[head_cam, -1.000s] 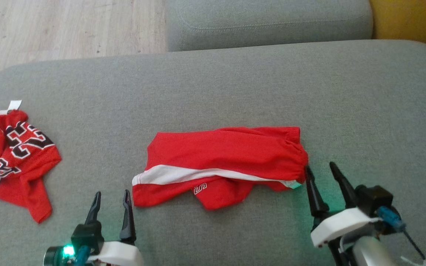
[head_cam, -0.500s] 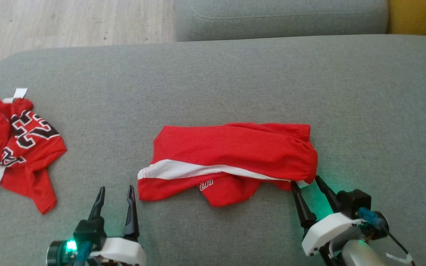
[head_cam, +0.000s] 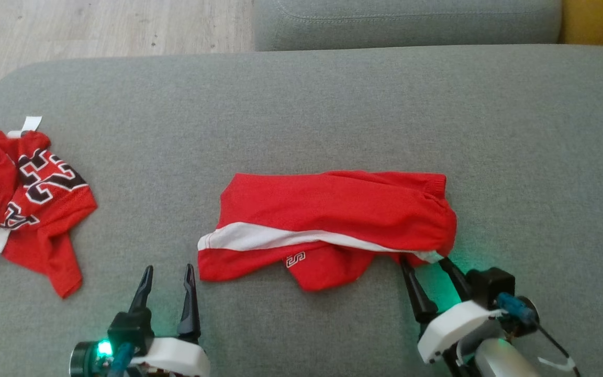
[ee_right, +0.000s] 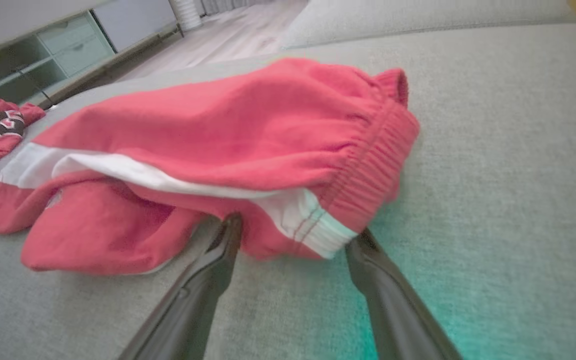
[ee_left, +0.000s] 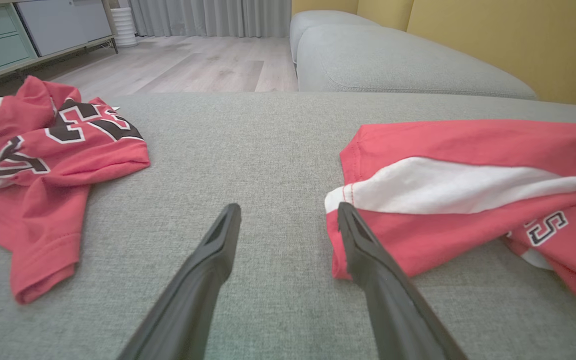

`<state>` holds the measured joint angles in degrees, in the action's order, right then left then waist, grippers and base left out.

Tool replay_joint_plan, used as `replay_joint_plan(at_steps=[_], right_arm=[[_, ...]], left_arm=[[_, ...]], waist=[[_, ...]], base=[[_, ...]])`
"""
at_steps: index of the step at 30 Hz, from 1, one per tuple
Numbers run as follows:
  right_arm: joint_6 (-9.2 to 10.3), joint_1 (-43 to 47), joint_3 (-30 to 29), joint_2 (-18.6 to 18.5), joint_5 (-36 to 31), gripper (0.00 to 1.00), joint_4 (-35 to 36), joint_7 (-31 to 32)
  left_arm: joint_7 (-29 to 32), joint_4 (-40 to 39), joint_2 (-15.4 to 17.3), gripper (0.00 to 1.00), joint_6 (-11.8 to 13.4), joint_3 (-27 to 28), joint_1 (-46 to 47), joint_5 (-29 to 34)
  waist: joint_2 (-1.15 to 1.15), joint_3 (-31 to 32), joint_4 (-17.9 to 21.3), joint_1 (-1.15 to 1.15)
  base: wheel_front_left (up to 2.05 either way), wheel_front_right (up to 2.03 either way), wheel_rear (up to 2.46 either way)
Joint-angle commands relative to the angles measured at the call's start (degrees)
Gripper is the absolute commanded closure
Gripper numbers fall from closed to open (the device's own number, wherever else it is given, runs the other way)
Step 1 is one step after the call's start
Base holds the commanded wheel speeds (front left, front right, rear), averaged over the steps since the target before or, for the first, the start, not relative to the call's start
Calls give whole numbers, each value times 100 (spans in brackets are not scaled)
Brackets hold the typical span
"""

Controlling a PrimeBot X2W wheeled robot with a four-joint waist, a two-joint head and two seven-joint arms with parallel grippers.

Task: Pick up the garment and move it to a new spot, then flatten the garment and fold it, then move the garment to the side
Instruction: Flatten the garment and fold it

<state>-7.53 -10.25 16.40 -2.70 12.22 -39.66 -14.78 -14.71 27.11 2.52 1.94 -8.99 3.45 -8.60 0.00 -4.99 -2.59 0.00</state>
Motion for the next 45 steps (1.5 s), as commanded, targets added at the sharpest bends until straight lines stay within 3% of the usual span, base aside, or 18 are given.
replay_joint_plan(at_steps=[1,24,25,27,28,29,30,31,39,45], right_arm=[[4,-210,160,-18,76,0,248,-22],[4,-26,430,-48,729,1,957,-22],[4,-43,417,-52,718,7,930,-22],[4,-84,376,-51,675,51,819,-22],[4,-97,371,-51,656,58,782,-22],[4,-107,361,-50,643,82,761,-22],[4,-112,346,-49,632,95,742,-22],[4,-117,307,-49,623,100,738,-22],[4,18,97,-220,540,100,759,-22],[4,133,-115,-500,455,100,795,-22]], left_arm=[[-29,-147,36,0,0,165,241,-35],[-29,-9,36,0,-37,92,196,-23],[-29,1,36,0,-40,92,196,-20],[-29,21,36,0,-43,103,195,-14],[-29,29,36,0,-46,109,192,-13],[-29,36,36,0,-48,114,191,-12],[-29,41,36,0,-49,120,190,-10],[-29,41,36,0,-49,127,186,-8],[-29,-60,36,0,-199,139,172,-205],[-29,-93,36,0,-493,21,307,-829]], waist=[[0,-2,9,0],[0,40,97,0],[0,40,91,0],[0,49,78,0],[0,53,73,0],[0,56,68,0],[0,63,66,0],[0,69,67,0],[0,128,134,0],[0,55,288,0]], base=[[0,0,0],[0,0,0],[0,0,0],[0,0,0],[0,0,0],[0,0,0],[0,0,0],[0,0,0],[0,0,0],[0,0,0]])
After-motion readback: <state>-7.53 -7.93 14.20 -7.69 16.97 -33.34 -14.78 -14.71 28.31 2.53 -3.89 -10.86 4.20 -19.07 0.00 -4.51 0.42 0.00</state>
